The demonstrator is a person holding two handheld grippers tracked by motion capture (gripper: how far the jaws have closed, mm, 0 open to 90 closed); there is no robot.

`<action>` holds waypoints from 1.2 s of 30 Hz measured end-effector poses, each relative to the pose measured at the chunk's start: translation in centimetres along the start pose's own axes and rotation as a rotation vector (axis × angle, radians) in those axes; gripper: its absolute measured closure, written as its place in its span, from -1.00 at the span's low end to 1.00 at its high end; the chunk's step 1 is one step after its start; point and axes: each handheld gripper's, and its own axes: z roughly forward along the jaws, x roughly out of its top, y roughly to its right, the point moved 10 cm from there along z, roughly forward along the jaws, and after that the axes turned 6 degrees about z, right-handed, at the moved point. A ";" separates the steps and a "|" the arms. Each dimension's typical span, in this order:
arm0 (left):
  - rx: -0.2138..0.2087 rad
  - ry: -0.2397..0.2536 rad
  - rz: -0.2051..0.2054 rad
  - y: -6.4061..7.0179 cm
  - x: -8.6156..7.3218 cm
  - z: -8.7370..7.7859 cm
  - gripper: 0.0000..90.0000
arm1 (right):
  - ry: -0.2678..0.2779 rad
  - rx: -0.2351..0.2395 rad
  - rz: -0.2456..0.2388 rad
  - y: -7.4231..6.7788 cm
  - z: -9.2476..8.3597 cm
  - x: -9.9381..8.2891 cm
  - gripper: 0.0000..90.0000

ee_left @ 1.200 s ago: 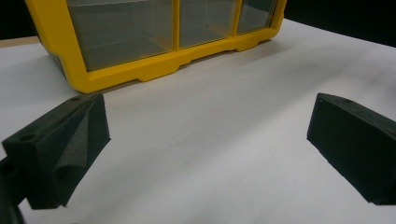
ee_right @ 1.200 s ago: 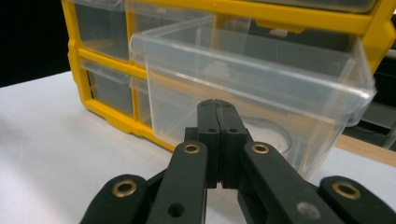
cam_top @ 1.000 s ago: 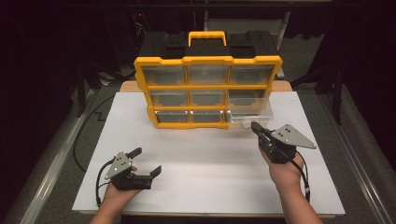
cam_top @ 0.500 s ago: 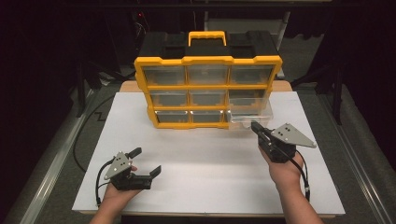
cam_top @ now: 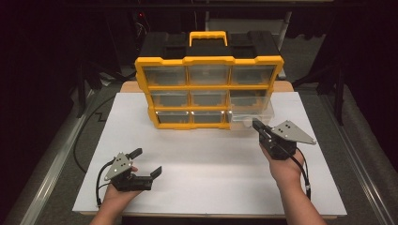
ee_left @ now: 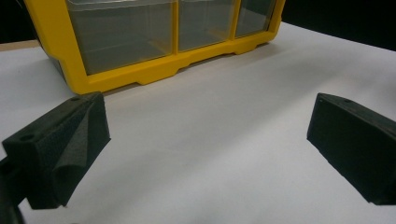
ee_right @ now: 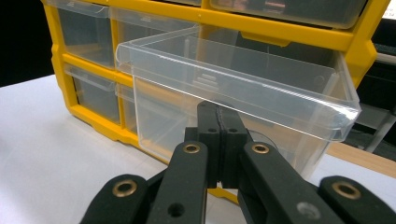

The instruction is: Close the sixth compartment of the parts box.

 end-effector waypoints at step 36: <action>-0.007 -0.003 0.005 0.2 -0.1 0.1 -0.99 | -0.029 -0.046 -0.001 1.7 2.7 0.8 1.00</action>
